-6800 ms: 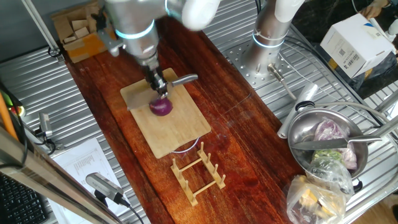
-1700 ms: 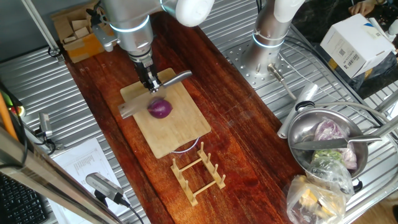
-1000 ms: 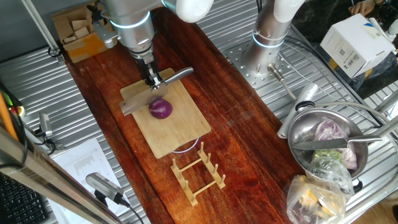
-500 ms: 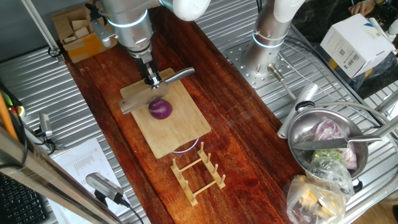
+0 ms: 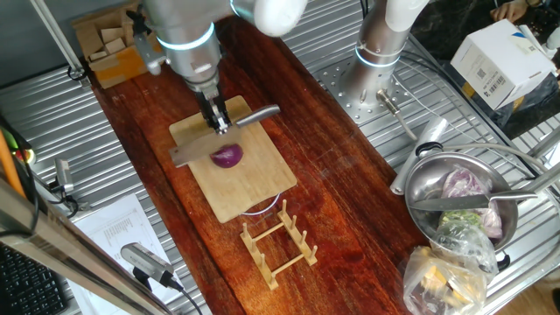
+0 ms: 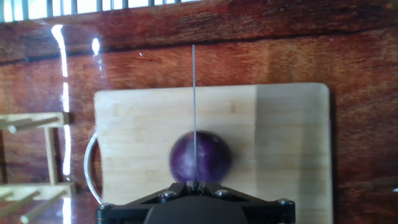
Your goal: Chop the onions
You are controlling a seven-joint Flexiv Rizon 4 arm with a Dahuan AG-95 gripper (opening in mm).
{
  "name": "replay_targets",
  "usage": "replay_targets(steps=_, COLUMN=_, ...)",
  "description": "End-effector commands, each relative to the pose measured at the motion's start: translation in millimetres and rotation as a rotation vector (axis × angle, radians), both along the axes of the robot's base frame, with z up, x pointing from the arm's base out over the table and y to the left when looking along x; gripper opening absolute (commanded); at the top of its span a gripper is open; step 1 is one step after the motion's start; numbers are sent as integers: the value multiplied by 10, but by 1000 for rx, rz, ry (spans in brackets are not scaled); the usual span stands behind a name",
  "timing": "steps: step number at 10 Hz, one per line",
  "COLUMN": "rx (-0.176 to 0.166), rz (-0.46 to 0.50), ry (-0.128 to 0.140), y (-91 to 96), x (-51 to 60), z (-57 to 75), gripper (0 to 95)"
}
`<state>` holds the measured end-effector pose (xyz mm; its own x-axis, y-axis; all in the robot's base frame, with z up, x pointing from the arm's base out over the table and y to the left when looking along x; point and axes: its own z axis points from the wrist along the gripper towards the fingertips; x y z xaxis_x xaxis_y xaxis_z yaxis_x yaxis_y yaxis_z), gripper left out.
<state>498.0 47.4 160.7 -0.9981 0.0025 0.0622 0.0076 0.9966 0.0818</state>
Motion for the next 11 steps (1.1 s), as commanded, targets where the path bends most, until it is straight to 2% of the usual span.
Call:
replay_targets(steps=1, rx=-4, rz=17, ry=5, y=-3, x=1, z=14, gripper=0)
replay_targets(steps=5, rx=-11, rz=46, ry=6, y=-79, x=2, z=44, gripper=0)
replay_targets(steps=11, rx=-10, rz=56, ry=-2, y=-147, x=-78, z=12, gripper=0)
